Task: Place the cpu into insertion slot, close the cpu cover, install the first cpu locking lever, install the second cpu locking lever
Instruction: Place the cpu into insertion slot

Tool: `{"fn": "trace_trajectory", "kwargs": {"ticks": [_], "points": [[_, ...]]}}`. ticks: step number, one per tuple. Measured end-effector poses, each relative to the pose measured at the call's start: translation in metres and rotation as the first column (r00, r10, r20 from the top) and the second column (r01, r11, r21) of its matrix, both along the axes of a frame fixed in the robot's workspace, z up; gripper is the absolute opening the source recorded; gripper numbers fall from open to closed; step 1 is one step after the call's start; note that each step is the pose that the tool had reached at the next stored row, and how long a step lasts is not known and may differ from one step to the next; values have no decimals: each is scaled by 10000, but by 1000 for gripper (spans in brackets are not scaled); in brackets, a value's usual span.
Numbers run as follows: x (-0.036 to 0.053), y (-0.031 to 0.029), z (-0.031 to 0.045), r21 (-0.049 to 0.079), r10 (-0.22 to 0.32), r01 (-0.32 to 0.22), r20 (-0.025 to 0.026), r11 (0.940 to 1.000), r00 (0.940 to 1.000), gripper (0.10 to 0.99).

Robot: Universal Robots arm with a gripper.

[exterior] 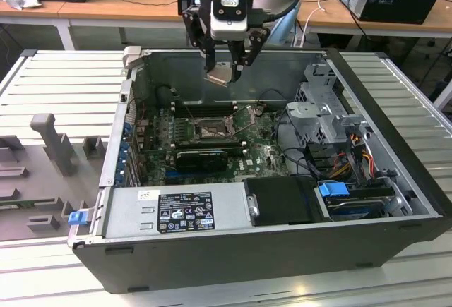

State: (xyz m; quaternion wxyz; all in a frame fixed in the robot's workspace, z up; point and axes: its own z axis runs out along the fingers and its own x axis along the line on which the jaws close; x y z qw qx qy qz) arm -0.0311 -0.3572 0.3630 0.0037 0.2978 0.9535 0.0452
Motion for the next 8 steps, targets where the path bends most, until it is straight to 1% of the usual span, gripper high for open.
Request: {"fn": "trace_trajectory", "kwargs": {"ticks": [5, 8], "points": [[0, 0, -6, -3, -552, 552, 0, 9985, 9985, 525], [0, 0, -11, -6, -911, 911, 0, 9958, 9958, 525]]}}
